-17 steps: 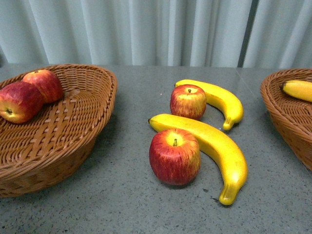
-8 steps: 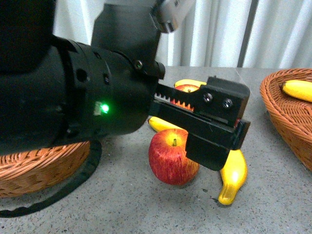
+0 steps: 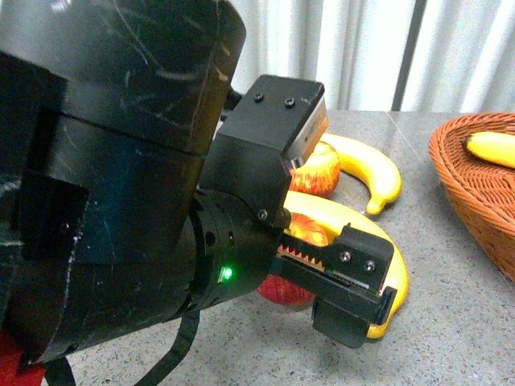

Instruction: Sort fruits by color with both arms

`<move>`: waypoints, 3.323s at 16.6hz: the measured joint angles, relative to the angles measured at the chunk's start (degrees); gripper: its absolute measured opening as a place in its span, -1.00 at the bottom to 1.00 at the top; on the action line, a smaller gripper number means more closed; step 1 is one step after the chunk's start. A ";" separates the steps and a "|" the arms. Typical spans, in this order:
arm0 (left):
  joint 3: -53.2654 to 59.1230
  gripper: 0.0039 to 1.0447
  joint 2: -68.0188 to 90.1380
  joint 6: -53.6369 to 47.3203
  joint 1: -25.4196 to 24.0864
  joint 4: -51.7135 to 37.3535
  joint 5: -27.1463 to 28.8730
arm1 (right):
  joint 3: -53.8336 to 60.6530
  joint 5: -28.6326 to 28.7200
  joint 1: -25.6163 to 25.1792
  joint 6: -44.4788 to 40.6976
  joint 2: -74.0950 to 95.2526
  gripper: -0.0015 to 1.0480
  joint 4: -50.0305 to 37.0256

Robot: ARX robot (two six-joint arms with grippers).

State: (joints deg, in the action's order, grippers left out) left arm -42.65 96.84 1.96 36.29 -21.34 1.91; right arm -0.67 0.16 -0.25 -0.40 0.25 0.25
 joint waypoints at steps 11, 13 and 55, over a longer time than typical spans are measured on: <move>0.48 0.25 -6.95 -2.49 -2.19 2.43 -2.21 | 0.00 0.00 0.00 0.00 0.00 0.87 0.00; 0.48 0.25 -15.04 -3.08 -6.82 1.86 -0.79 | 0.00 -0.02 0.00 -0.02 0.00 0.87 -0.02; -37.44 0.79 28.48 -8.44 -7.52 6.54 -7.76 | 0.00 0.00 0.02 0.00 0.00 0.87 0.00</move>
State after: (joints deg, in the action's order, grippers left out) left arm -80.09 125.32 -6.48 28.77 -14.81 -5.85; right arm -0.67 0.16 -0.23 -0.40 0.25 0.25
